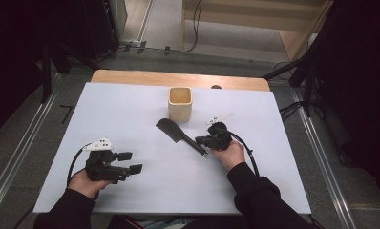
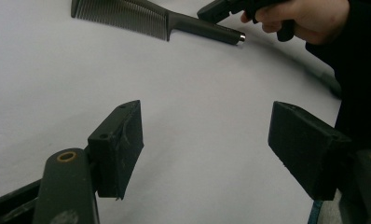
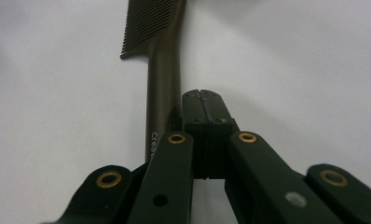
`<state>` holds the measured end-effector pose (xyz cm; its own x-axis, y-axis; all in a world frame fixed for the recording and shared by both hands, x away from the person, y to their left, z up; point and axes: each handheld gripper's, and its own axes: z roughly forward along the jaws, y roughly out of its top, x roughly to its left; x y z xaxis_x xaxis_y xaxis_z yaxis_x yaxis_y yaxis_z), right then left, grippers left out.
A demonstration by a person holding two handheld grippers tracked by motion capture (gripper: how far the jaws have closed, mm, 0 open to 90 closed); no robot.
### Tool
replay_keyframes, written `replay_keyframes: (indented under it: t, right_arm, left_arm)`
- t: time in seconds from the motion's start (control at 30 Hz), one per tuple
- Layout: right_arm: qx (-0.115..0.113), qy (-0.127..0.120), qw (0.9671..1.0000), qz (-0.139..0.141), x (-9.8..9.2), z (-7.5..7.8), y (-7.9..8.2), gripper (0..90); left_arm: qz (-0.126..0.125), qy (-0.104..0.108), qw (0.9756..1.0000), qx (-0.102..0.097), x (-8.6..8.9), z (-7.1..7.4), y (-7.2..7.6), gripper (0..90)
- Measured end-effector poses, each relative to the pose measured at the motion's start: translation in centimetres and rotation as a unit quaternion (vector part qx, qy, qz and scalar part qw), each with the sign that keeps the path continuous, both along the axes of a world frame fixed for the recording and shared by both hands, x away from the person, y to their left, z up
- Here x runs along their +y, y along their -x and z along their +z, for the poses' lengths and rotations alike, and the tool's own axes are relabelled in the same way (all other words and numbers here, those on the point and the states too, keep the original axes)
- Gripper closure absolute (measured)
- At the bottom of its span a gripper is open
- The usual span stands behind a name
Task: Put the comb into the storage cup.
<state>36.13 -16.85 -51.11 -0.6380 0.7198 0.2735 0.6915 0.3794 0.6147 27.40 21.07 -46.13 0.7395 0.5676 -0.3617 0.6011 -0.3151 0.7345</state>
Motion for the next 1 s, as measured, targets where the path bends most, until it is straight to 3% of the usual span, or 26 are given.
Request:
replay_keyframes:
  t: [0.3,0.47,0.57,0.67,0.83,1.0]
  right_arm:
    - [-0.002,-0.001,0.9999,-0.015,-0.4,0.5,0.0,82.1]
    - [-0.003,-0.006,0.9998,-0.021,-0.9,1.5,0.0,67.5]
    - [-0.001,-0.031,0.9993,-0.021,-1.2,2.3,0.3,55.3]
    - [-0.017,-0.034,0.9992,-0.014,-1.4,3.1,0.6,46.5]
    - [-0.020,-0.043,0.9989,-0.003,-1.8,4.0,1.3,42.6]
    - [-0.018,-0.054,0.9983,0.015,-2.1,4.5,1.9,33.0]
  left_arm:
    - [0.000,0.002,1.0000,0.001,0.0,0.0,0.0,27.1]
    - [0.000,0.003,1.0000,0.000,0.0,0.0,0.0,27.2]
    - [0.001,0.002,1.0000,0.001,0.0,0.0,-0.1,27.1]
    - [0.002,0.002,1.0000,0.001,0.0,-0.1,-0.1,27.1]
    - [0.002,0.001,1.0000,0.000,0.0,-0.1,-0.1,27.1]
    - [0.002,0.000,1.0000,-0.001,0.0,-0.1,-0.1,27.1]
